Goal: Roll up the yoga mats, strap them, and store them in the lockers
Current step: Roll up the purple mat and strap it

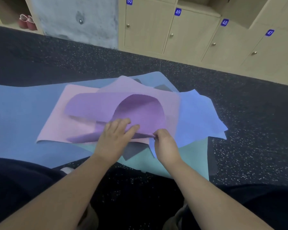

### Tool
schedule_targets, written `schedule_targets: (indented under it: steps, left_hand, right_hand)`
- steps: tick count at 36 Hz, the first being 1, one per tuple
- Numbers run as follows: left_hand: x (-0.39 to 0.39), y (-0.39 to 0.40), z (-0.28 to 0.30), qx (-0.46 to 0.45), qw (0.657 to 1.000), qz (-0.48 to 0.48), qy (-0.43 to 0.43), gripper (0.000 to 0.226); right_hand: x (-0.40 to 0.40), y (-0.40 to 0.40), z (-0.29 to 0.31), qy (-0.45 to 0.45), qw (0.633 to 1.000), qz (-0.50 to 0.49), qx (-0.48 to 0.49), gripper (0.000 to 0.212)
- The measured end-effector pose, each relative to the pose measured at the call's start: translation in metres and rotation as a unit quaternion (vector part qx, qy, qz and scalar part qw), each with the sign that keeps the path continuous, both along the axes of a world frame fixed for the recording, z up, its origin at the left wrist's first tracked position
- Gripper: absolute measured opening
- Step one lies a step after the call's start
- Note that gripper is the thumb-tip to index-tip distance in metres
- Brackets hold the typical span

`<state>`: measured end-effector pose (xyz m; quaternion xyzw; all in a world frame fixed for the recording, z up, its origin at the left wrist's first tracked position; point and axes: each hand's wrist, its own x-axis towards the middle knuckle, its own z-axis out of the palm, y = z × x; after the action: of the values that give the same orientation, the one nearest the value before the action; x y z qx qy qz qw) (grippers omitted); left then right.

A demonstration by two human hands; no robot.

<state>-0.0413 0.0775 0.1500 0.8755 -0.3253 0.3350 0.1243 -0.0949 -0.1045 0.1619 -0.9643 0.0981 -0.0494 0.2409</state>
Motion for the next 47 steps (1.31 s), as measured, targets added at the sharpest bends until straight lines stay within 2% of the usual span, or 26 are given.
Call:
schedule_targets:
  steps: [3,6,10,13,14,16,18,21,25,27,32,35,39,41,44,47]
  left_hand:
    - [0.008,0.008,0.0,-0.053,0.983,0.121,0.124,0.07]
    - [0.015,0.019,0.002,-0.089,0.942,0.173,0.273,0.075]
    - [0.025,0.019,-0.011,0.003,0.908,0.212,0.361,0.083]
    - [0.035,0.012,-0.019,0.115,0.916,0.202,0.327,0.076]
    - [0.04,0.011,-0.02,0.127,0.923,0.193,0.309,0.073]
    - [0.05,0.008,-0.016,0.095,0.955,0.124,0.25,0.06]
    - [0.063,0.003,-0.007,0.085,0.974,0.008,0.21,0.043]
    - [0.078,-0.013,0.017,0.111,0.943,-0.115,0.291,0.041]
    - [0.087,-0.041,0.033,0.045,0.931,-0.154,0.329,0.033]
    - [0.086,-0.048,0.023,0.049,0.929,-0.15,0.334,0.027]
    - [0.064,-0.041,-0.024,0.213,0.893,-0.034,0.396,0.053]
    - [0.055,-0.028,-0.049,0.229,0.877,0.028,0.422,0.055]
    - [0.052,-0.01,-0.071,0.214,0.867,0.089,0.442,0.037]
    - [0.051,-0.006,-0.077,0.192,0.863,0.097,0.458,0.035]
    - [0.051,-0.009,-0.08,0.159,0.875,0.093,0.447,0.034]
    - [0.049,-0.019,-0.075,0.129,0.898,0.081,0.412,0.031]
  right_hand:
    - [0.001,-0.005,-0.004,-0.019,0.998,-0.026,0.057,0.025]
    - [0.003,-0.015,-0.008,-0.022,0.995,-0.045,0.09,0.025]
    - [0.008,-0.028,-0.02,-0.013,0.993,-0.04,0.107,0.031]
    - [0.012,-0.035,-0.03,-0.017,0.992,-0.046,0.12,0.025]
    - [0.014,-0.037,-0.033,-0.021,0.991,-0.052,0.123,0.024]
    - [0.017,-0.04,-0.038,-0.027,0.989,-0.068,0.128,0.022]
    - [0.02,-0.044,-0.043,-0.022,0.987,-0.082,0.136,0.023]
    - [0.022,-0.048,-0.05,-0.01,0.984,-0.098,0.15,0.026]
    - [0.022,-0.048,-0.059,-0.005,0.982,-0.107,0.154,0.027]
    - [0.02,-0.048,-0.064,0.004,0.982,-0.109,0.153,0.028]
    - [0.014,-0.055,-0.07,0.016,0.98,-0.117,0.159,0.029]
    - [0.014,-0.056,-0.069,0.011,0.976,-0.129,0.172,0.026]
    - [0.012,-0.057,-0.076,0.036,0.974,-0.143,0.17,0.026]
    - [0.01,-0.057,-0.079,0.04,0.982,-0.145,0.116,0.028]
    - [0.009,-0.056,-0.081,0.026,0.992,-0.116,-0.042,0.035]
    - [0.014,-0.045,-0.075,-0.051,0.989,-0.046,-0.134,0.053]
